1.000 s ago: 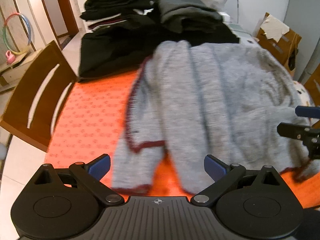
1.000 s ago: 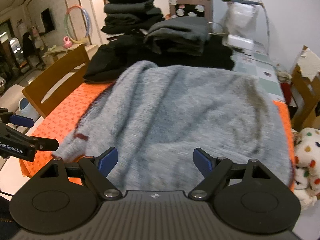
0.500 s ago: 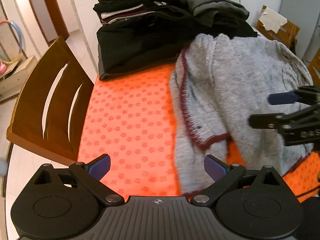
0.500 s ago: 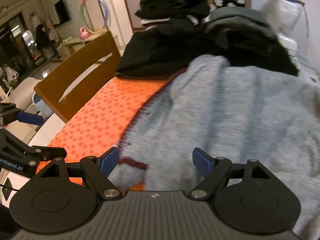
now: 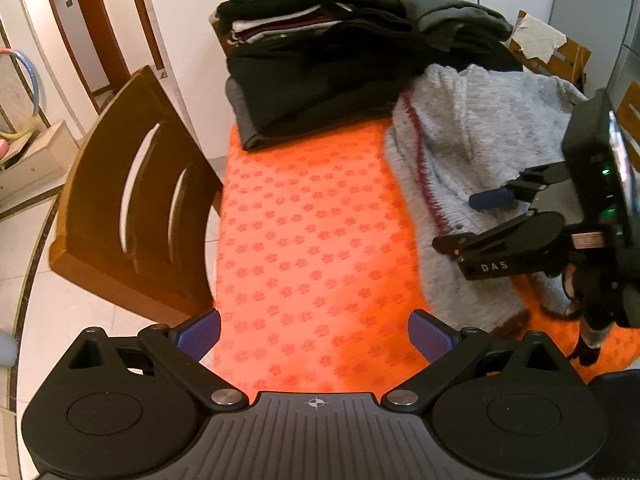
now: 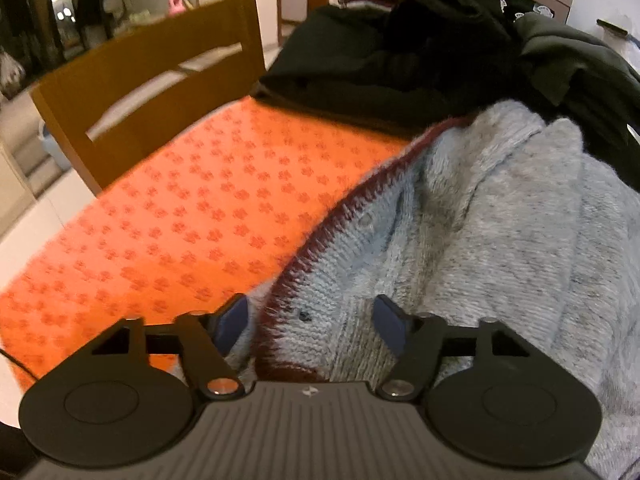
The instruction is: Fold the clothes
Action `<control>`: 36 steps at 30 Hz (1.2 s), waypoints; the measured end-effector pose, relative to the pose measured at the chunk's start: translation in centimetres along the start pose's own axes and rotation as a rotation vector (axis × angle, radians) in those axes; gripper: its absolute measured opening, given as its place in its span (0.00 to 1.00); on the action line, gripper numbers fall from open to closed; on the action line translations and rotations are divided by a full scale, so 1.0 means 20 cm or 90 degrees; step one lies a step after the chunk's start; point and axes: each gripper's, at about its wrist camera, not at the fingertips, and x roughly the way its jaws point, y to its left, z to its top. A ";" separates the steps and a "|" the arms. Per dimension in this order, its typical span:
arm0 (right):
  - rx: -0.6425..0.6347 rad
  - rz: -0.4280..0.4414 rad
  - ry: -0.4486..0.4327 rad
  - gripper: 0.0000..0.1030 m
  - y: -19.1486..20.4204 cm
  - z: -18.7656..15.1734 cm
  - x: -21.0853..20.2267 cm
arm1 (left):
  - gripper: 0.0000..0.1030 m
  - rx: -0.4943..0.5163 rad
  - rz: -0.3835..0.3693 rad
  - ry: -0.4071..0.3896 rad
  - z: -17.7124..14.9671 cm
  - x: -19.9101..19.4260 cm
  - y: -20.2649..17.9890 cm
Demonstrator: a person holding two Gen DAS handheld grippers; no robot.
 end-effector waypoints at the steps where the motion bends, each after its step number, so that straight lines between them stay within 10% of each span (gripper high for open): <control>1: -0.003 -0.008 0.004 0.62 0.01 0.00 0.02 | 0.97 -0.003 0.000 0.000 -0.01 0.00 0.02; 6: 0.027 -0.028 -0.011 0.09 -0.05 0.01 -0.02 | 0.97 -0.012 -0.008 0.000 -0.02 0.02 0.09; 23: 0.261 -0.177 -0.173 0.07 -0.73 -0.08 -0.98 | 0.97 0.018 -0.119 0.009 0.15 0.38 -0.23; 36: 0.426 -0.422 -0.096 0.07 -1.60 -0.77 -1.28 | 0.97 0.047 -0.100 -0.009 0.36 0.56 -0.62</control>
